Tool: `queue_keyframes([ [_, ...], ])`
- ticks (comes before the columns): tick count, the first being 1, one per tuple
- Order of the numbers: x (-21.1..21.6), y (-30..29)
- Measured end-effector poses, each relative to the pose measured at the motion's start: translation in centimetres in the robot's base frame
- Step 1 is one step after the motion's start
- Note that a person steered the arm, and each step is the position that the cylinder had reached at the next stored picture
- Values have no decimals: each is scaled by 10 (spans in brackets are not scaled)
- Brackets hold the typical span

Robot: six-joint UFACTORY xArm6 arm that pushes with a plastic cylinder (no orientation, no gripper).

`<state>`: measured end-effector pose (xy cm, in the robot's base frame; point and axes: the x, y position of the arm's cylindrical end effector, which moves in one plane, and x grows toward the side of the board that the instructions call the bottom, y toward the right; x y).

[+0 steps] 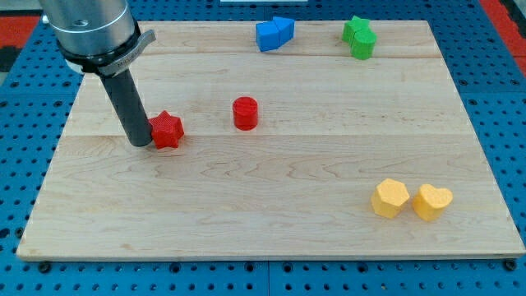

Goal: Push the red star towards the left of the red circle

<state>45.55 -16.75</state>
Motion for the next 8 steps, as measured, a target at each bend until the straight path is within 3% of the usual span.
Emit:
queue_keyframes([
  [2,38,81],
  [3,29,140],
  [4,0,204],
  [8,-178,407],
])
